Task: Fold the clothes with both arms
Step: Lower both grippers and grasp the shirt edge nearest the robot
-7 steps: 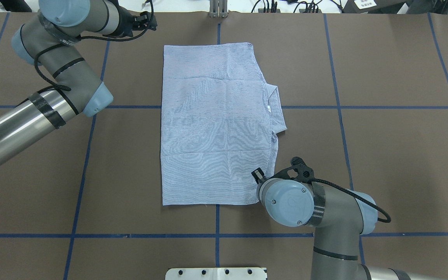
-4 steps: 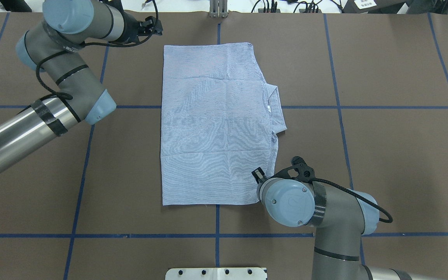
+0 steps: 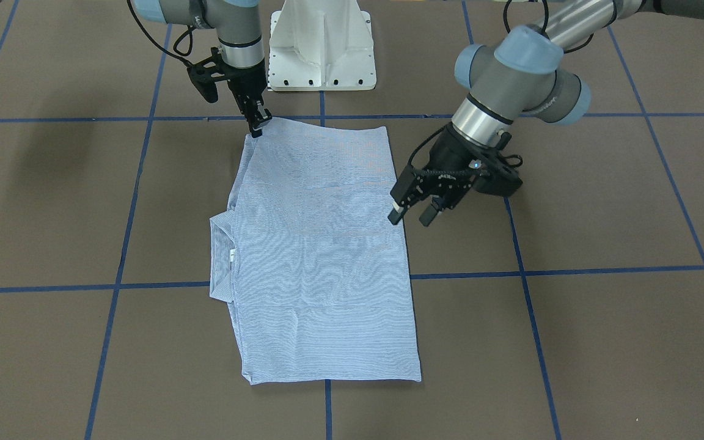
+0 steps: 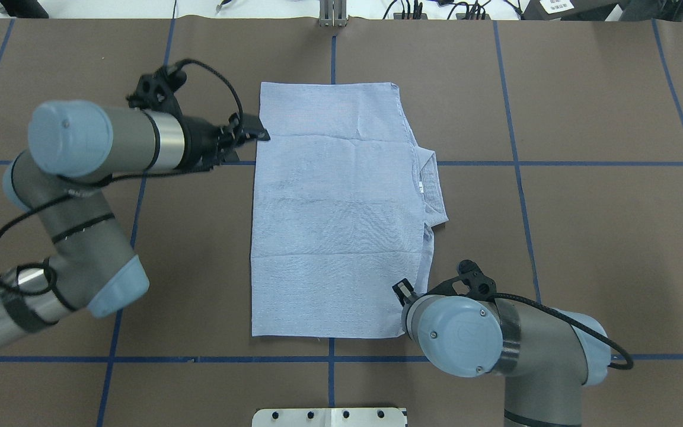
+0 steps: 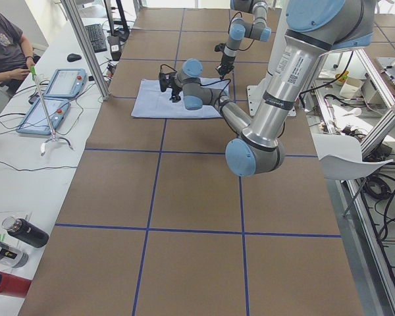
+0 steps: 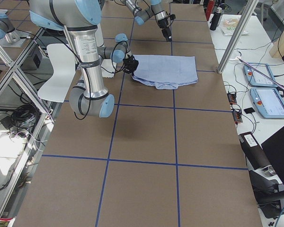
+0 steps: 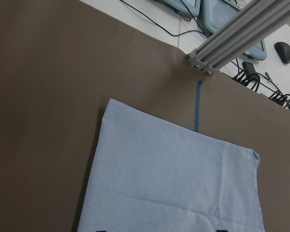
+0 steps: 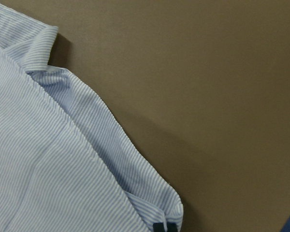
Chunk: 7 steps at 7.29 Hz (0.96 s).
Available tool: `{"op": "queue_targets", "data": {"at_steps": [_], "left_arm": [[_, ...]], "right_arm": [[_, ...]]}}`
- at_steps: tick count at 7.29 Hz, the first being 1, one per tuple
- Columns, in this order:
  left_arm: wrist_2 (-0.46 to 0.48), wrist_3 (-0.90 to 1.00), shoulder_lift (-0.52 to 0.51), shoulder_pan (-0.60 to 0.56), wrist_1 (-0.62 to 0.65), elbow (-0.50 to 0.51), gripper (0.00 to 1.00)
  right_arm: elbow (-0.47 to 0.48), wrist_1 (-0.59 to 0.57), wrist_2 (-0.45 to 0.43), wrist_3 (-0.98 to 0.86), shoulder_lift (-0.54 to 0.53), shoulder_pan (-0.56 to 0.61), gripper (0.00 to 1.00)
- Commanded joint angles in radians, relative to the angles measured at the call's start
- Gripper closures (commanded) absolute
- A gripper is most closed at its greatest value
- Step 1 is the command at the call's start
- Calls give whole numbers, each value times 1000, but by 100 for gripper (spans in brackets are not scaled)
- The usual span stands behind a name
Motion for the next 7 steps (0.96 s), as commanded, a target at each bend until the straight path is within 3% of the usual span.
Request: {"op": "queue_targets", "data": {"at_steps": [1,2,7], "left_arm": [[153,-244,112,249,57,-136,21],[295,-296,149,387,59,-146,22],[310,-406,175,503,169,-164,32]], "right_arm": [[48,-3,5,10,-50,-23,100],[49,-3,5,10,-50,-24,100],[60,-1,11,10,-50,-23,100]]}}
